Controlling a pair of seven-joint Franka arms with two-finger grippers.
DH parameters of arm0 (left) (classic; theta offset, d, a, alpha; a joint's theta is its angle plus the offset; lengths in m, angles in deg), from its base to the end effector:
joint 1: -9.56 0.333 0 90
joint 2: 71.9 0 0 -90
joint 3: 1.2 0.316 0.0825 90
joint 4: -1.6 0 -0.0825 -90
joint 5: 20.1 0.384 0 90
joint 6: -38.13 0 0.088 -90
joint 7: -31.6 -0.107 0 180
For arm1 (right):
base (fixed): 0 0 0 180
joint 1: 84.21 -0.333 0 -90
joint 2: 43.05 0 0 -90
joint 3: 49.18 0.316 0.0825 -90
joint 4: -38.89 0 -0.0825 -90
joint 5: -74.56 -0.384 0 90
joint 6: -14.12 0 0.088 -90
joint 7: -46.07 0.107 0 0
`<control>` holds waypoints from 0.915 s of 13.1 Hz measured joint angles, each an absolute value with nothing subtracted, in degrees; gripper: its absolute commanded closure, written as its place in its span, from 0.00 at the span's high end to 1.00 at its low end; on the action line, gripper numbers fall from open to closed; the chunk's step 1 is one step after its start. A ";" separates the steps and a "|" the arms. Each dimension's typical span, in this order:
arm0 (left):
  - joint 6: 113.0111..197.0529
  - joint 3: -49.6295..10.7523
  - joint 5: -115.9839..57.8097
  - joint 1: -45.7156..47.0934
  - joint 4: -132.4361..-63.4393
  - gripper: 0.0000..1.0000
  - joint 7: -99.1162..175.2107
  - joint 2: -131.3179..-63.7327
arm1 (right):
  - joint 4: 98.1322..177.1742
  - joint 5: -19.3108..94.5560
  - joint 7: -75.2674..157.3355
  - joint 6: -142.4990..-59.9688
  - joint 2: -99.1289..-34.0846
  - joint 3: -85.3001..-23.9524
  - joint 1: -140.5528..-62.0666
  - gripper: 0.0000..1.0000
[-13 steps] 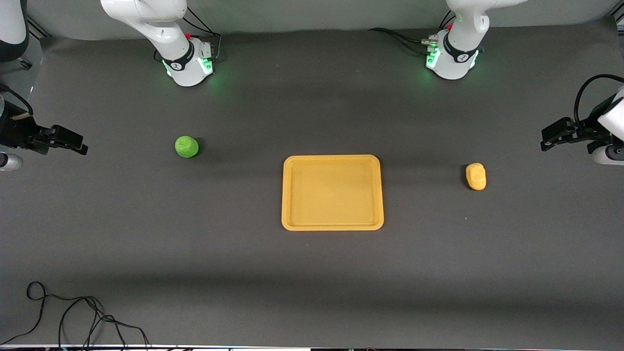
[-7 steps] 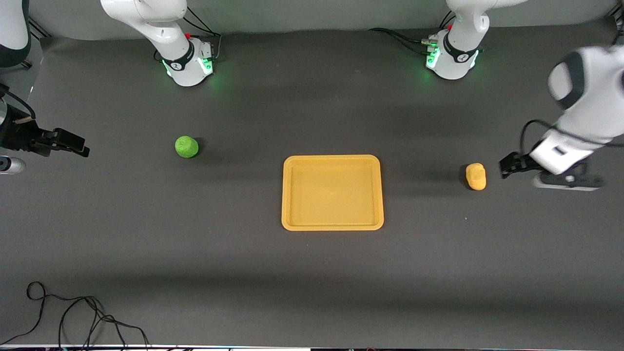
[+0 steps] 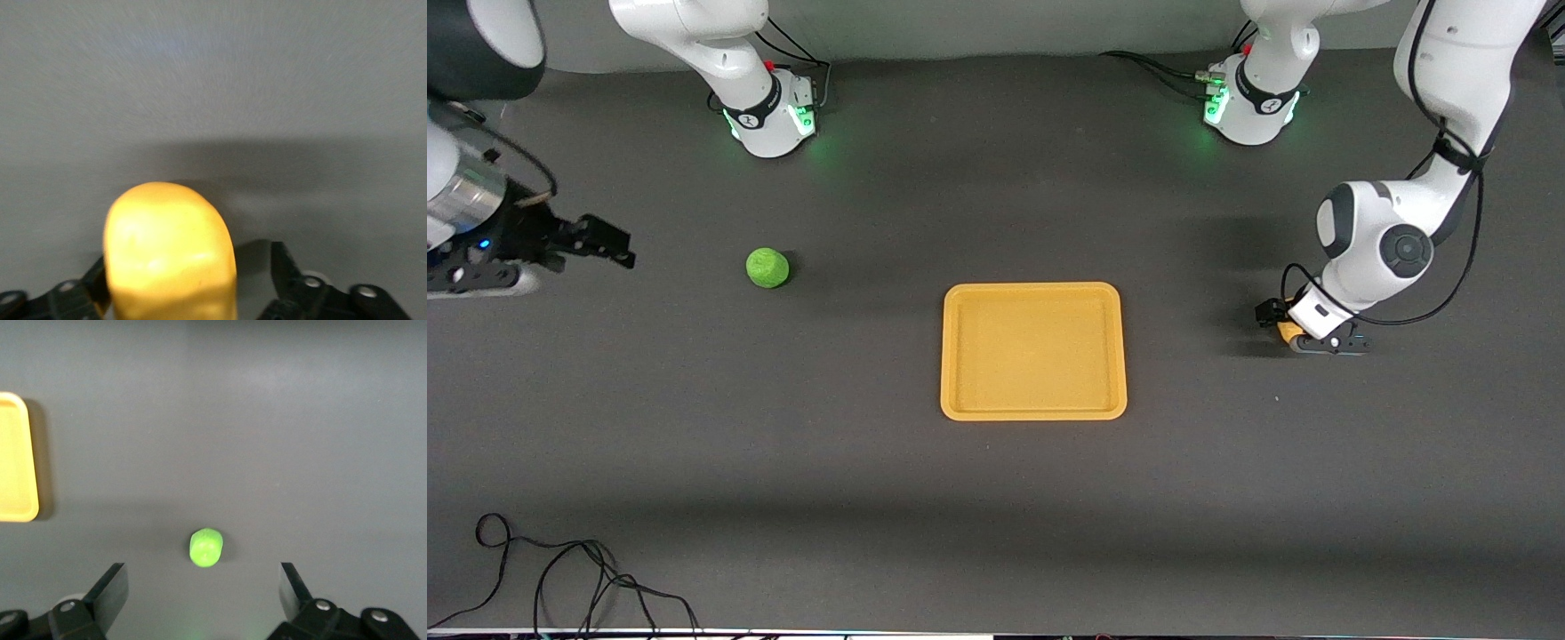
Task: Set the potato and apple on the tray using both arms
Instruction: 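Lower the left gripper onto the yellow potato and grasp it, then carry the potato to the tray while the right gripper reaches the apple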
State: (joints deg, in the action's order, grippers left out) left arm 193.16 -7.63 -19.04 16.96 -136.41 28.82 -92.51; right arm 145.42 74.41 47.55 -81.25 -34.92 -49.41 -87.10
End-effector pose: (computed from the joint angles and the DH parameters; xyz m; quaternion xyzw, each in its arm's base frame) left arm 0.4868 0.0043 0.1611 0.9992 -0.0213 -0.0295 0.0171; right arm 0.5106 0.0239 0.5715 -0.9996 -0.0102 0.0265 0.0006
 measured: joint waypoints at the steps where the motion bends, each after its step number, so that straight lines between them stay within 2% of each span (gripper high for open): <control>1: 193.04 -7.64 -19.04 16.97 -136.05 0.20 28.82 -92.48 | 150.43 74.41 47.71 -82.12 -30.58 -49.41 -88.00 1.00; 3: 189.02 -7.67 -19.04 16.97 -134.64 0.04 28.91 -91.05 | 160.64 74.40 47.90 -83.69 -21.33 -49.38 -89.43 1.00; 6: 173.90 -8.32 -19.04 16.83 -128.55 0.00 30.25 -87.09 | 170.48 74.40 48.13 -83.18 -11.42 -49.39 -89.81 1.00; 9: 163.70 -10.25 -19.31 13.04 -120.38 0.00 37.46 -84.63 | 173.60 74.40 48.16 -82.94 -9.39 -49.39 -89.81 1.00; 12: 165.28 -11.80 -27.03 2.55 -114.65 0.00 44.37 -87.51 | 179.65 74.38 48.20 -90.36 -9.92 -49.41 -89.83 1.00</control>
State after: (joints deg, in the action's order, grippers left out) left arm 165.28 -11.80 -27.03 2.55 -114.65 44.37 -87.51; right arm 179.65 74.38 48.20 -90.36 -9.92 -49.41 -89.83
